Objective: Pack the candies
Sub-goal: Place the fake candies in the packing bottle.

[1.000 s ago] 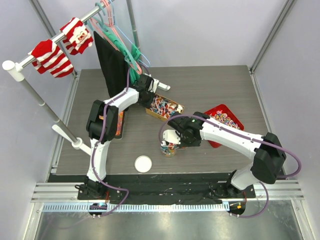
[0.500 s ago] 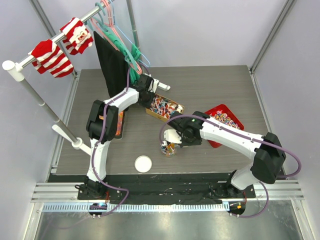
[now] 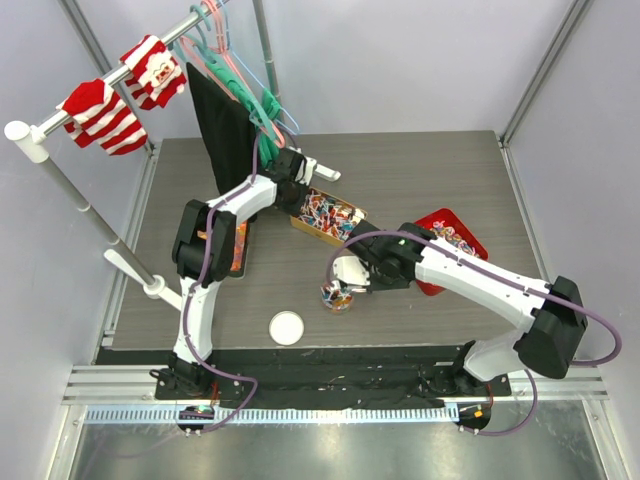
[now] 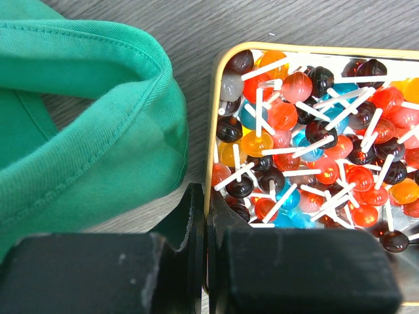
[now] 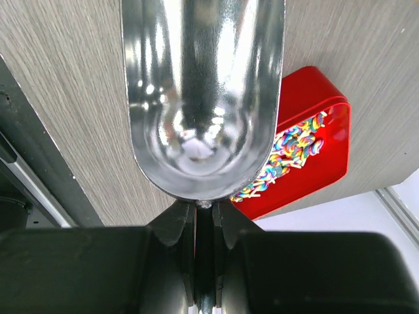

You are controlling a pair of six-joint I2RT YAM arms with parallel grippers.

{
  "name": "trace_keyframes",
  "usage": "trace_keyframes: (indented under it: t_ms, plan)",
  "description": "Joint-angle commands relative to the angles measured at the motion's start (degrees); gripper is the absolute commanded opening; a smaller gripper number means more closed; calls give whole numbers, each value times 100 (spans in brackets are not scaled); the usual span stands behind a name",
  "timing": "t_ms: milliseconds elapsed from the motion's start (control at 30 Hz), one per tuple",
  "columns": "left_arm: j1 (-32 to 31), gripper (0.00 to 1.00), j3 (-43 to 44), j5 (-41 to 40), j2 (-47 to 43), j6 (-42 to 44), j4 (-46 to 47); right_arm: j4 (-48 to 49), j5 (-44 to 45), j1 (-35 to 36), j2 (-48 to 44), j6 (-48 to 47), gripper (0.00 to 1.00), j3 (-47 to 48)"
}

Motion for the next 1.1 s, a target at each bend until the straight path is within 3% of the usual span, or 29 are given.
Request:
trace_keyframes:
  t_ms: [0, 367, 633, 867, 1067]
  plan:
    - [50, 0, 110, 121, -297, -44, 326, 277, -121, 20, -255, 34, 1, 275]
    - [50, 0, 119, 200, -262, -71, 317, 1437, -104, 573, 105, 412, 1, 442]
    - [50, 0, 84, 209, -288, -71, 317, 1534, 81, 776, 624, 360, 1, 372]
    - [41, 0, 58, 235, -262, -71, 334, 1579, 327, 775, 352, 325, 1, -84]
    - [50, 0, 101, 244, -218, -97, 343, 1227, -59, 767, 220, 342, 1, -349]
